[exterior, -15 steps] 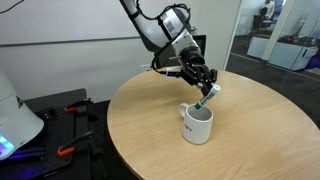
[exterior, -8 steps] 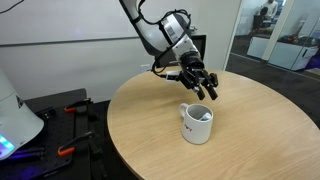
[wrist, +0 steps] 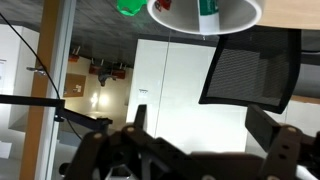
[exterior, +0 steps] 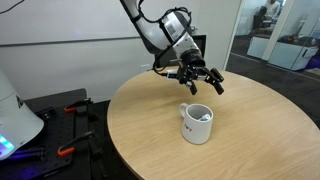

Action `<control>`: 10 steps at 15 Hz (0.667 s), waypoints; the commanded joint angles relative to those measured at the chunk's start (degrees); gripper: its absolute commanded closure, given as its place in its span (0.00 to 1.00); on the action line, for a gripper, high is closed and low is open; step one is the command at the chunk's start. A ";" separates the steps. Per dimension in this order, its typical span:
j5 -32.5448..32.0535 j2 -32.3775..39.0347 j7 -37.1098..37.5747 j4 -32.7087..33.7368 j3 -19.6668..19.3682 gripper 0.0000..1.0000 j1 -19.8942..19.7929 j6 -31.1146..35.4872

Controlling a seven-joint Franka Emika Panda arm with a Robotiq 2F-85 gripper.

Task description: Place the green marker inside the white mug

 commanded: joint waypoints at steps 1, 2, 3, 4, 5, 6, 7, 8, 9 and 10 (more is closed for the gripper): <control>0.19 -4.37 1.55 -2.13 0.11 0.00 0.49 -1.49; 0.10 -5.32 1.78 -2.53 0.14 0.00 0.61 -1.64; 0.19 -6.46 1.94 -2.96 0.21 0.00 0.78 -2.17; 0.03 -7.51 2.20 -3.36 0.28 0.00 0.94 -2.59; -0.08 -8.52 2.40 -3.75 0.38 0.00 1.11 -3.20; -0.10 -9.33 2.52 -3.92 0.47 0.00 1.24 -3.89; -0.16 -10.08 2.60 -4.16 0.59 0.00 1.39 -4.66; 0.01 -10.73 2.30 -4.29 0.79 0.00 1.44 -5.41; -0.05 -11.43 2.03 -4.58 0.97 0.00 1.55 -6.03; -0.12 -12.02 2.25 -4.88 1.09 0.00 1.72 -6.67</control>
